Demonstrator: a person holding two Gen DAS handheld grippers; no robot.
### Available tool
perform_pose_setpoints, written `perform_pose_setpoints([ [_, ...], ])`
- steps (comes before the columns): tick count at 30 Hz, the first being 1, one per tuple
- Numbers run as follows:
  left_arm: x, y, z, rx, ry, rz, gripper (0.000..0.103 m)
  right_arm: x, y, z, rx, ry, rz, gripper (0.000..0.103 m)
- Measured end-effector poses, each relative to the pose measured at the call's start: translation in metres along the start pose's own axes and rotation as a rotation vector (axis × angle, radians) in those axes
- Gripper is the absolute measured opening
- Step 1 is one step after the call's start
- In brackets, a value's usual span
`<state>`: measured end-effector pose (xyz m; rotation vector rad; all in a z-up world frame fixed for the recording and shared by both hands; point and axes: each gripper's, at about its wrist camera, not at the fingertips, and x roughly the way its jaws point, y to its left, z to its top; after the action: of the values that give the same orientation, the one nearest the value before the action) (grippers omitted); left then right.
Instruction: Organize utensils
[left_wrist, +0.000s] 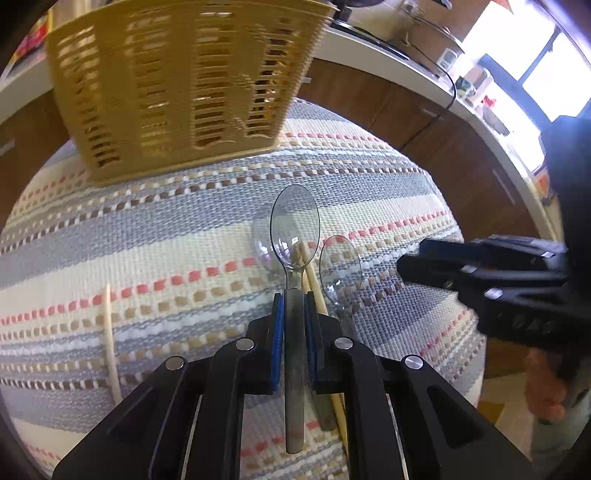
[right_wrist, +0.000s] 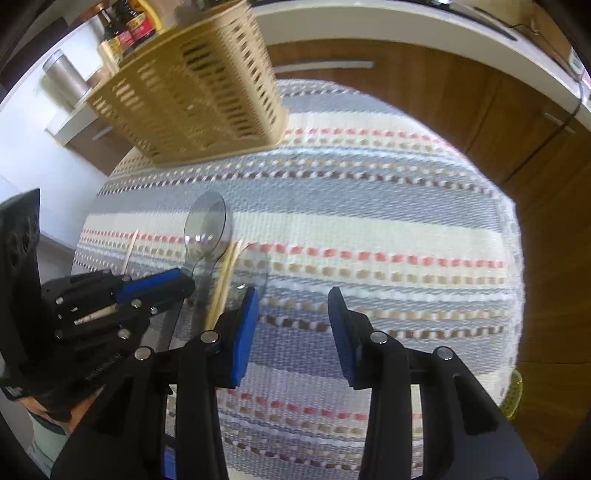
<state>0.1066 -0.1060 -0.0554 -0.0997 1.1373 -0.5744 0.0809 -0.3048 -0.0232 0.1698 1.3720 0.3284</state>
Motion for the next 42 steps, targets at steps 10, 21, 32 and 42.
perform_pose_setpoints([
  [10, -0.007, 0.041, -0.012, -0.074, -0.014, 0.086, 0.009, 0.041, 0.028, -0.001, 0.001, 0.095, -0.029, 0.03],
  [21, 0.004, 0.03, -0.015, -0.033, -0.027, 0.151, 0.009, 0.054, 0.076, -0.002, -0.158, 0.099, -0.198, 0.013],
  [32, 0.005, 0.022, -0.015, 0.026, -0.036, 0.215, 0.042, 0.04, 0.028, -0.002, -0.108, 0.076, -0.191, 0.008],
  [42, 0.02, 0.015, 0.029, 0.103, 0.021, 0.279, 0.046, 0.004, -0.017, 0.016, -0.011, -0.082, -0.061, 0.054],
])
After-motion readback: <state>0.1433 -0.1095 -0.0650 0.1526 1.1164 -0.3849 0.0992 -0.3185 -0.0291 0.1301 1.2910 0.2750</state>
